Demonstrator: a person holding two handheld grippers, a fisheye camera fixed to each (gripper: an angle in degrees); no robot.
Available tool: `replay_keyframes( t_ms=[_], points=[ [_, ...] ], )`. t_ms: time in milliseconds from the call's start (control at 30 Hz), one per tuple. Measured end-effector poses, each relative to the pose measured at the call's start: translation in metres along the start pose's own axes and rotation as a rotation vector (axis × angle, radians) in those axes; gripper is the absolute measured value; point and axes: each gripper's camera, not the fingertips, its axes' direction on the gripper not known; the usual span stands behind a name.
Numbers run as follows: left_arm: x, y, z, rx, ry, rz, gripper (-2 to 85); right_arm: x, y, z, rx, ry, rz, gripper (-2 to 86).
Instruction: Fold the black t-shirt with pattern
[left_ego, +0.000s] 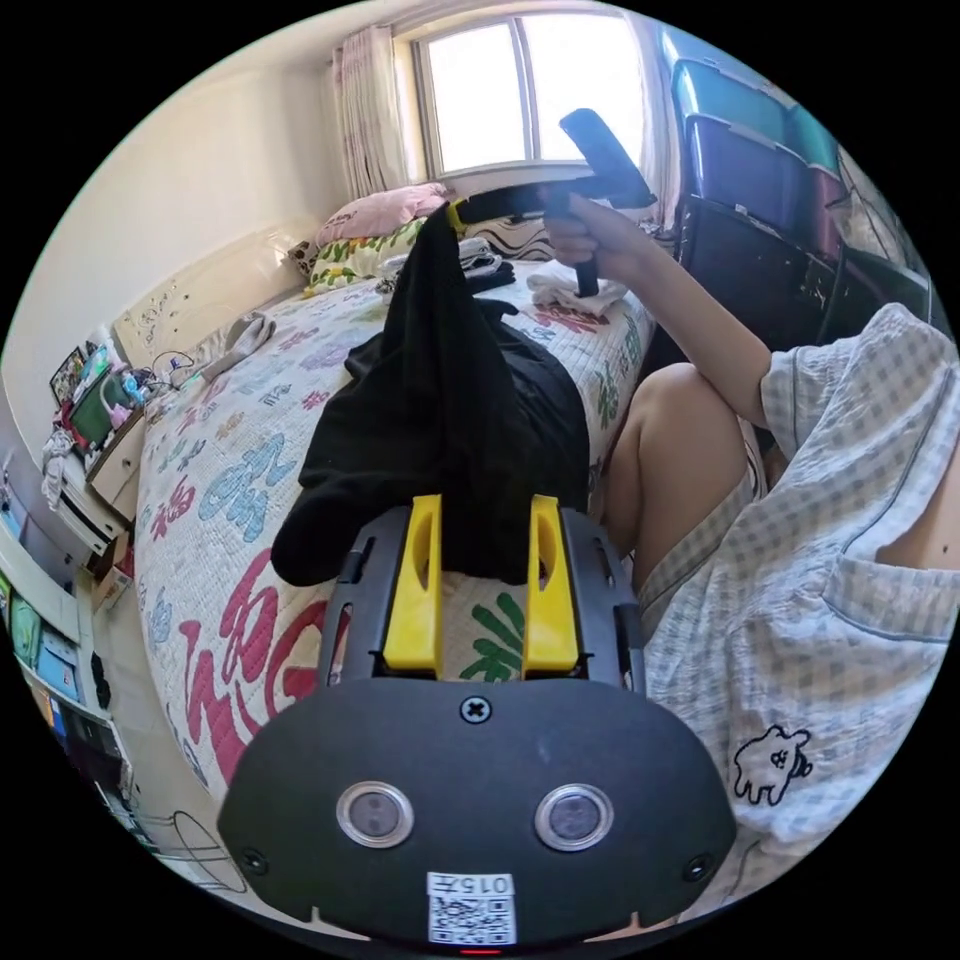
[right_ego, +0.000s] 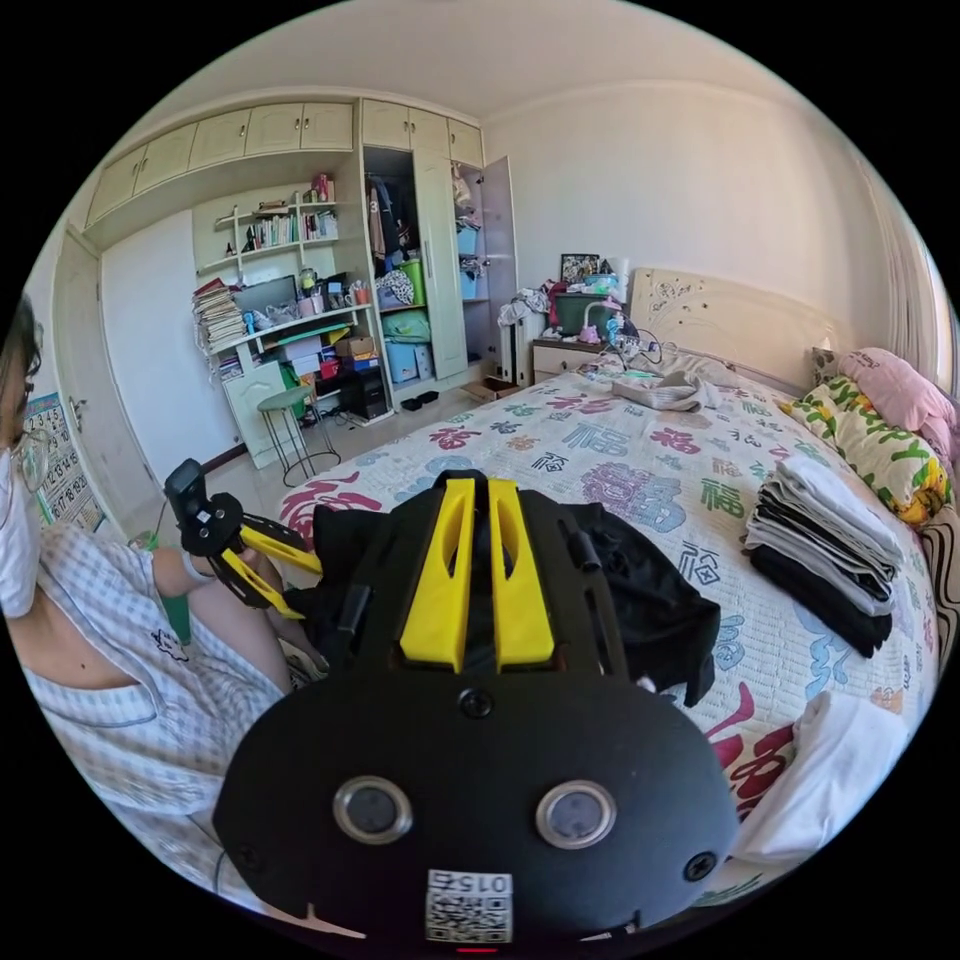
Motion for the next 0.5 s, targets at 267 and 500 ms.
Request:
replay_keyframes(
  t_ms=[267,500],
  points=[
    [0.009,0.024,-0.130,0.316,-0.355,-0.114,0.0,-0.017,0.018,-0.101,0.419,0.024,0.210,0.9],
    [0.044,0.055,-0.302,1.162,-0.415,-0.364,-0.7,-0.134,0.005,-0.188,0.966,0.177,0.072,0.7]
  ],
)
